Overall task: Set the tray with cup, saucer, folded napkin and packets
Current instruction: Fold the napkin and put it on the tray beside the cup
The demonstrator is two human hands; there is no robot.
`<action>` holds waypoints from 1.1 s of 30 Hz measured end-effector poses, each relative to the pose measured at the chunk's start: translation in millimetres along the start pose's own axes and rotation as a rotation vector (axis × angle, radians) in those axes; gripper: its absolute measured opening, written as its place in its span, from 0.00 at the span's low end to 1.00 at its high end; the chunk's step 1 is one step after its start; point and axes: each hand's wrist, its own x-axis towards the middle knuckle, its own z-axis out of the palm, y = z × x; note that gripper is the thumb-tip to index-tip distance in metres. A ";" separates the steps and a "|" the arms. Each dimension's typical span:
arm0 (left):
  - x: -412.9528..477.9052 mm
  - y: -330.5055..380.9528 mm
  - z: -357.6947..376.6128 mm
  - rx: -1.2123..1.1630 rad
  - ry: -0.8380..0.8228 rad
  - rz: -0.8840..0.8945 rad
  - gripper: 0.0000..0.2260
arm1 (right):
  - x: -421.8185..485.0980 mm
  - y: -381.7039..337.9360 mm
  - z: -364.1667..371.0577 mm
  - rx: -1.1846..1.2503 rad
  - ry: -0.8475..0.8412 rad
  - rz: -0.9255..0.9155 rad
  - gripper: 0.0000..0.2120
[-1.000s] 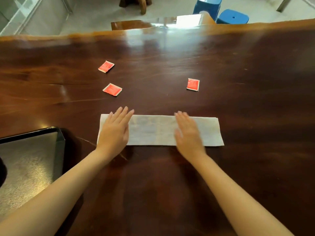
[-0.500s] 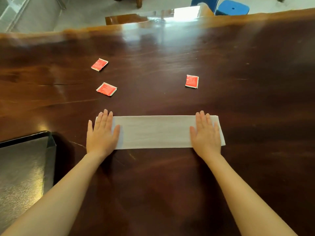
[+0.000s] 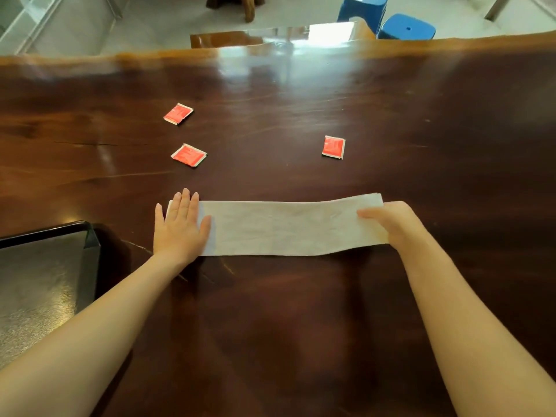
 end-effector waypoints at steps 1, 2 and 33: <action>0.7 4.8 -7.9 -0.006 -0.006 0.005 0.28 | -10.1 -11.0 -5.4 0.022 -0.053 -0.088 0.11; 2.0 11.9 -18.5 -0.063 -0.011 0.027 0.28 | -22.3 -24.7 -10.5 0.023 -0.106 -0.193 0.05; -30.3 91.0 -344.3 -1.391 0.255 0.505 0.04 | -182.9 -222.9 -63.8 -0.367 0.013 -1.226 0.04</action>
